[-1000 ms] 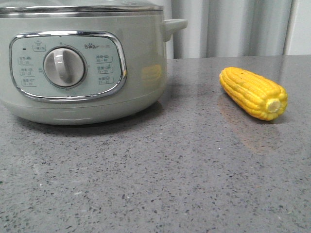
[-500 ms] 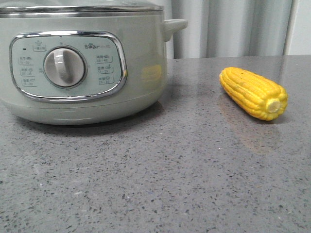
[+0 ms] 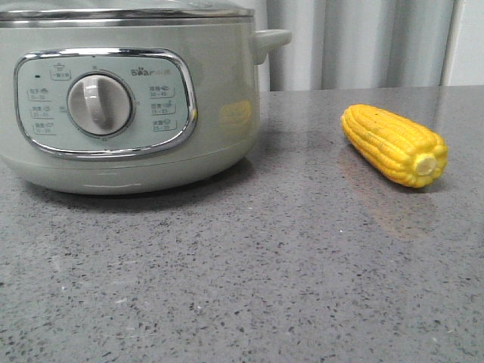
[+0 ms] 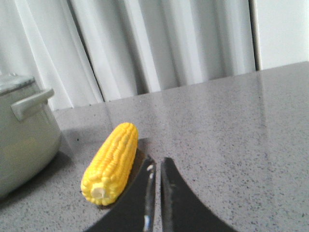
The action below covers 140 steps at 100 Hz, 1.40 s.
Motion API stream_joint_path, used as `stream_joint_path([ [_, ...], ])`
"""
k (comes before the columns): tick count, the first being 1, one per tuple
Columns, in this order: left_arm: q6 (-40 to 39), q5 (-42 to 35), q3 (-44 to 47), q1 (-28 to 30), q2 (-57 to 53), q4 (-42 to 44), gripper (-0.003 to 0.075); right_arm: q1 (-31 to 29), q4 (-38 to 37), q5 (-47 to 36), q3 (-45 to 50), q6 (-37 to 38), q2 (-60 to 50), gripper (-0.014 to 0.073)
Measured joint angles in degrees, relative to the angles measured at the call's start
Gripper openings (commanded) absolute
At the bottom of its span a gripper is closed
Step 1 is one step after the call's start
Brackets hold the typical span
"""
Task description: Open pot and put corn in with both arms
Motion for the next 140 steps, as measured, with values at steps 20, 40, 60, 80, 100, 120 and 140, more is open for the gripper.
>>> stream_joint_path([
  [20, 0.0, -9.8, 0.0, 0.0, 0.0, -27.8, -0.0018, 0.0, 8.9, 0.0, 0.0, 0.0, 0.0, -0.0052],
  [40, -0.3, -17.1, 0.0, 0.0, 0.0, -55.7, -0.0018, 0.0, 17.8, 0.5, 0.0, 0.0, 0.0, -0.0052],
  [60, 0.7, -14.3, -0.9, 0.0, 0.0, -57.4, -0.0018, 0.0, 17.5, 8.8, -5.2, 0.0, 0.0, -0.0052],
  [80, 10.2, -0.4, -10.7, -0.1, 2.9, -48.8, -0.0018, 0.0, 11.2, 24.0, -16.4, -3.4, 2.7, -0.005],
  [100, 24.3, 8.3, -20.4, -0.4, 13.3, -47.6, 0.0167, 0.0, 4.1, 33.7, -24.7, -6.3, 8.3, 0.006],
  [120, 31.6, 8.1, -28.3, -7.2, 20.7, -49.2, 0.0442, 0.0, 2.3, 34.7, -29.5, -6.7, 12.4, 0.042],
  [140, 35.1, 4.0, -34.2, -17.3, 31.3, -49.7, 0.0442, 0.0, 2.3, 33.8, -29.9, -6.7, 14.7, 0.0504],
])
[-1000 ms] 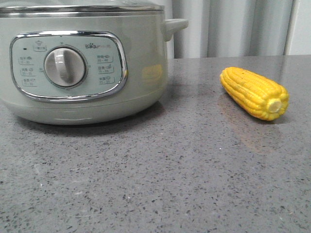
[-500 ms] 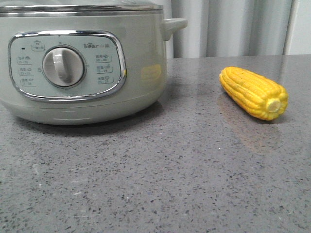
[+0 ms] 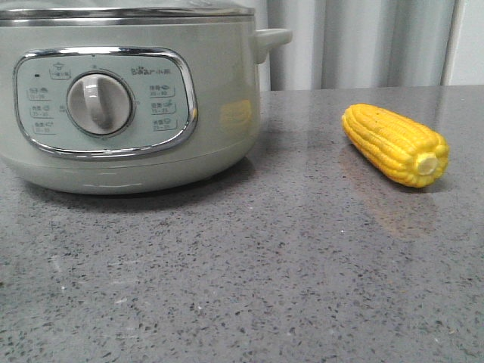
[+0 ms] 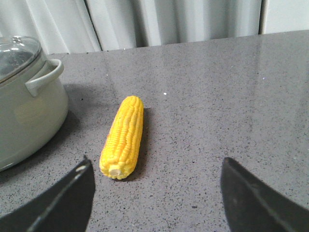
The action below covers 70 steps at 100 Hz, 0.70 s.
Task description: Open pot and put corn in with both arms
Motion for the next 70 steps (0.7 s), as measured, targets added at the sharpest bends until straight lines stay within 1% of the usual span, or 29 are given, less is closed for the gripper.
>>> stream_joint_path([
  [17, 0.5, -4.2, -5.9, -8.0, 12.1, -0.3, 0.0445, 0.0, -0.1, -0.9, 0.0, 0.0, 1.0, 0.0504],
  [43, 0.5, -15.2, -13.1, -18.2, 26.6, -0.9, 0.0445, 0.0, -0.2, -2.6, 0.0, 0.0, 1.0, 0.0504],
  [57, 0.5, -19.2, -15.2, -21.0, 32.4, -1.2, 0.0445, 0.0, -0.2, -2.6, 0.0, -0.1, 1.0, 0.0504],
  [70, 0.5, -21.5, -17.1, -21.8, 36.9, -1.6, 0.0445, 0.0, -0.3, -2.6, 0.0, -0.1, 1.0, 0.0504],
])
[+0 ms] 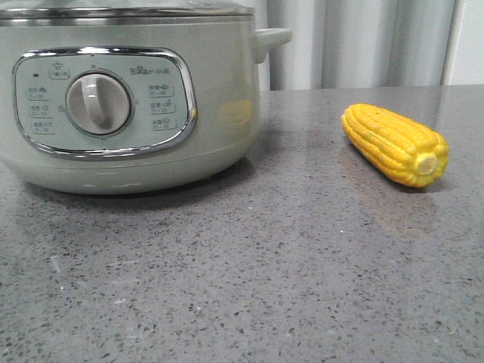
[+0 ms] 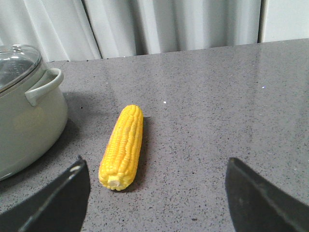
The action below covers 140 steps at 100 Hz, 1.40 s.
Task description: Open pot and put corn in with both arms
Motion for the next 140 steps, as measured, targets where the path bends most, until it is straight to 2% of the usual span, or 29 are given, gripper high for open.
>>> stream_joint_path([
  [16, 0.0, -3.4, -2.1, -0.1, 4.4, -0.2, 0.0453, 0.0, 0.0, -0.1, 0.0, 0.0, 0.0, 0.0504],
  [36, 0.0, -5.3, -5.2, -0.1, 9.0, -0.4, 0.0571, 0.0, -0.1, -0.1, 0.0, 0.0, 0.0, 0.0504],
  [61, 0.1, -7.0, -6.8, -0.1, 13.4, -0.5, 0.0561, 0.0, -0.1, -0.1, 0.0, 0.0, 0.0, 0.0504],
  [68, 0.1, -7.5, -7.0, -0.1, 13.9, -0.6, 0.0519, 0.0, -0.1, -0.1, 0.0, 0.0, 0.0, 0.0504],
  [92, 0.0, -8.4, -7.3, -0.2, 14.3, -1.0, 0.0221, 0.0, -0.1, -0.2, 0.0, 0.0, 0.0, 0.0504],
  [104, 0.1, -8.2, -7.4, -0.3, 14.1, -1.0, 0.0115, 0.0, -0.1, -0.4, 0.0, 0.0, 0.0, 0.0504],
  [115, 0.1, -7.4, -7.4, -0.3, 13.4, -1.0, 0.0072, 0.0, -0.1, -0.9, 0.0, 0.0, 0.0, 0.0504],
  [140, 0.1, -4.2, -7.7, -0.1, 6.5, -1.2, 0.0071, 0.0, -0.1, -3.3, 0.0, 0.0, 0.0, 0.0504],
])
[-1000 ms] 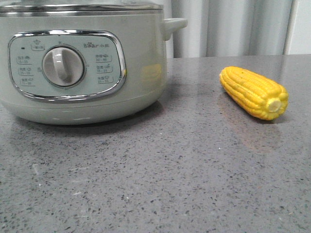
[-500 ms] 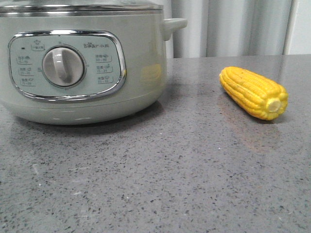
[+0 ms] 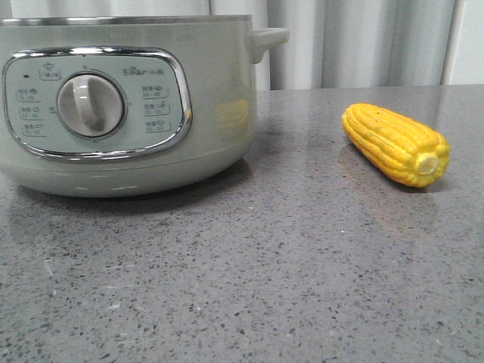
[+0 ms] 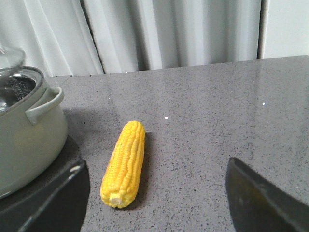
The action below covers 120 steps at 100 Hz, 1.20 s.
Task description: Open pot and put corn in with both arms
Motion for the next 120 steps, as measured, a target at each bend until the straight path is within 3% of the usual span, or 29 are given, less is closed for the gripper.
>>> stream_joint_path([
  [12, 0.0, 0.0, -0.4, 1.6, -5.8, 0.1, 0.0071, 0.0, 0.0, -0.5, 0.0, 0.0, 0.0, 0.0504],
  [26, 0.0, 1.3, -0.5, 7.5, -12.6, 0.2, 0.0071, 0.0, 0.0, -0.6, 0.0, 0.0, 0.0, 0.0504],
  [53, 0.4, 9.7, 1.2, 29.6, -23.3, 1.8, 0.0071, 0.0, 0.0, -0.8, 0.0, 0.0, 0.0, 0.0504],
  [66, 0.5, 9.0, 6.1, 39.2, -26.7, 2.2, 0.0071, 0.0, 0.0, -1.2, 0.0, 0.0, 0.0, 0.0504],
  [97, 0.5, 1.1, 20.6, 47.0, -27.3, 1.9, 0.0071, 0.0, 0.0, -1.4, 0.0, 0.0, 0.0, 0.0504],
  [120, 0.5, 0.4, 26.5, 48.0, -22.9, -2.5, 0.0073, 0.0, 0.0, -1.8, 0.0, 0.0, 0.0, 0.0504],
])
